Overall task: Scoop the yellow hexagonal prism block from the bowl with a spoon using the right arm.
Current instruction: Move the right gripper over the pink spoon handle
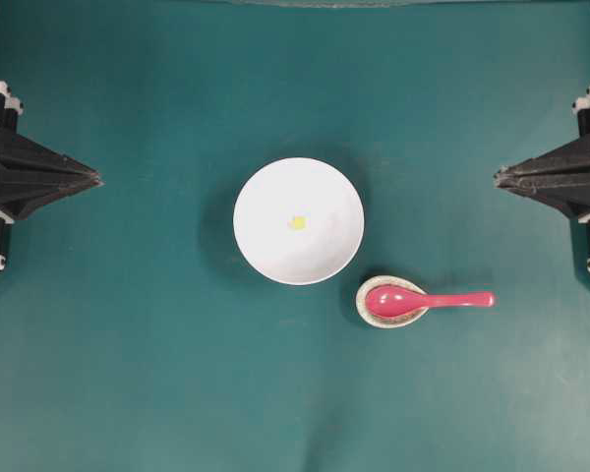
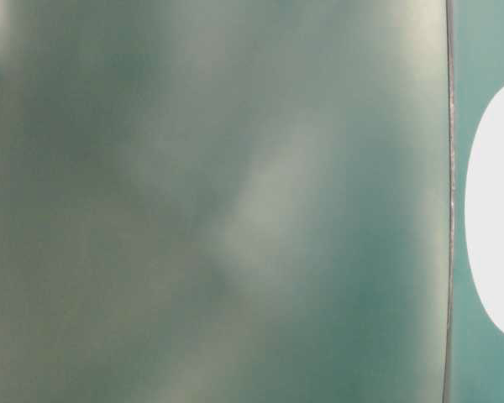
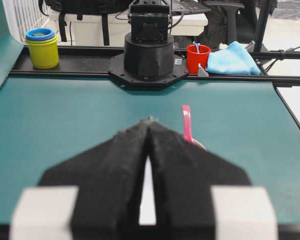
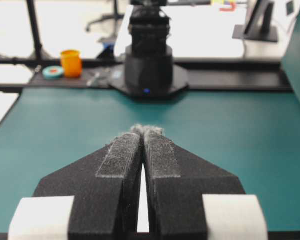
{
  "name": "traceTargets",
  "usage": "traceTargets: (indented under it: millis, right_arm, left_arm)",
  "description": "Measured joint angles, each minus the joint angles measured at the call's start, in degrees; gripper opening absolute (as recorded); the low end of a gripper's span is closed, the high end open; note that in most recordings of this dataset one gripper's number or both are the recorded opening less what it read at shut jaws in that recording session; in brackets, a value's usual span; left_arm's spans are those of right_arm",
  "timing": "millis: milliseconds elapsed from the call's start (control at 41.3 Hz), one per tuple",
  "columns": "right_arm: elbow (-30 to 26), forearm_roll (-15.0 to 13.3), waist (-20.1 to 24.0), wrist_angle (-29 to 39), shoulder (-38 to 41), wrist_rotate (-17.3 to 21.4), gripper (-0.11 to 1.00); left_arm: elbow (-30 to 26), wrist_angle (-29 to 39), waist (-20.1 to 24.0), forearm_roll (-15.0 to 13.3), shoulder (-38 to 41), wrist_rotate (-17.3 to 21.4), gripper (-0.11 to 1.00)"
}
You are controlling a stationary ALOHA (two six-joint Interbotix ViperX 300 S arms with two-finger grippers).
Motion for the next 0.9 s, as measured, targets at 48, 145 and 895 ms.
traceTargets:
  millis: [48,145,895]
  right_arm:
    - [0.00,0.00,0.00,0.09,0.18,-0.18,0.00]
    - [0.00,0.00,0.00,0.44,0.62,-0.18,0.00]
    - [0.00,0.09,0.00,0.70,0.88,0.44,0.63]
  left_arm:
    - [-0.09,1.58,0.00,0.09,0.09,-0.09,0.03]
    - [-0.18,2.29,0.00,0.26,0.18,0.00,0.02]
    - [-0.18,2.55,0.00,0.35,0.26,0.00,0.02]
